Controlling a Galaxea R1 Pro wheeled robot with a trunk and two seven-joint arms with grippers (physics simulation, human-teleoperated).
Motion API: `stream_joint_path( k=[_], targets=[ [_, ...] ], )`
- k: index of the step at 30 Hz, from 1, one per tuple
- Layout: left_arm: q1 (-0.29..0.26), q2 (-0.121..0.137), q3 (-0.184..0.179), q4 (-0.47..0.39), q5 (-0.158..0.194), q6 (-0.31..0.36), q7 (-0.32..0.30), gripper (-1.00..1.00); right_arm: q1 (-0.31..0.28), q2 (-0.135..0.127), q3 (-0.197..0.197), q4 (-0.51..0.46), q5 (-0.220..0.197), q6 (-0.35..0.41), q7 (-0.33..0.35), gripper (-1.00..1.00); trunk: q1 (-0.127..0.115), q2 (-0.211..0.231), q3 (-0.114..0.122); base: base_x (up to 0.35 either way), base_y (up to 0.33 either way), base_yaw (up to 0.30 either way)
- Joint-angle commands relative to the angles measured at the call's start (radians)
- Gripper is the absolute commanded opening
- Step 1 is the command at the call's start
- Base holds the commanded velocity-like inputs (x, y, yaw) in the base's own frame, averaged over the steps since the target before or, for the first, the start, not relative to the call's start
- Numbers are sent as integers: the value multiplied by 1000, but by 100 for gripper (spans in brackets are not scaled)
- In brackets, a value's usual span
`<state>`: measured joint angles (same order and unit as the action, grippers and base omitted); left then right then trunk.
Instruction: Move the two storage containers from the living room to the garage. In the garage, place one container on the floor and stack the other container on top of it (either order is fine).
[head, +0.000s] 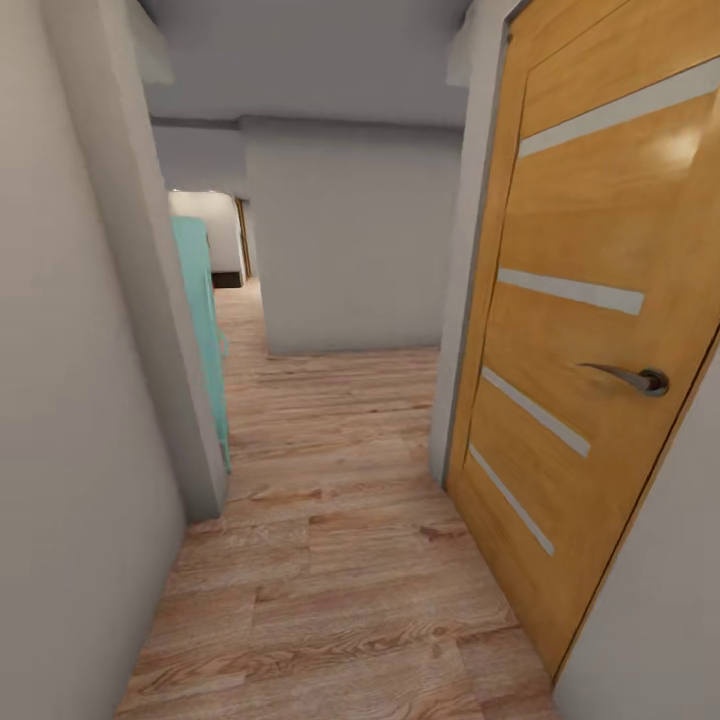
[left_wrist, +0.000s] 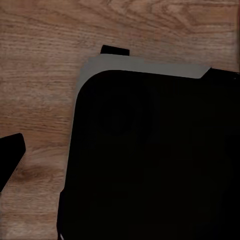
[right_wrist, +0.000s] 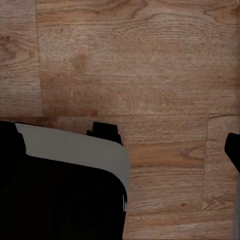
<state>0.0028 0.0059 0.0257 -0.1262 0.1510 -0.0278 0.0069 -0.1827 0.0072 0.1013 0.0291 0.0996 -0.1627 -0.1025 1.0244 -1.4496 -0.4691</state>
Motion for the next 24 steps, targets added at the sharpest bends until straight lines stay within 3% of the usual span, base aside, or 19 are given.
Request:
stream_joint_path(
  k=[1,24],
  targets=[
    [0,0,2,-1,5,-1,1,100,-1,-1,6,3,11,-3,-6,100,1,0,-1,322,0,0],
    [0,0,1,-1,5,-1,1,100,-1,8,6,3,10,-1,0,100,1,0,-1,322,0,0]
  ],
)
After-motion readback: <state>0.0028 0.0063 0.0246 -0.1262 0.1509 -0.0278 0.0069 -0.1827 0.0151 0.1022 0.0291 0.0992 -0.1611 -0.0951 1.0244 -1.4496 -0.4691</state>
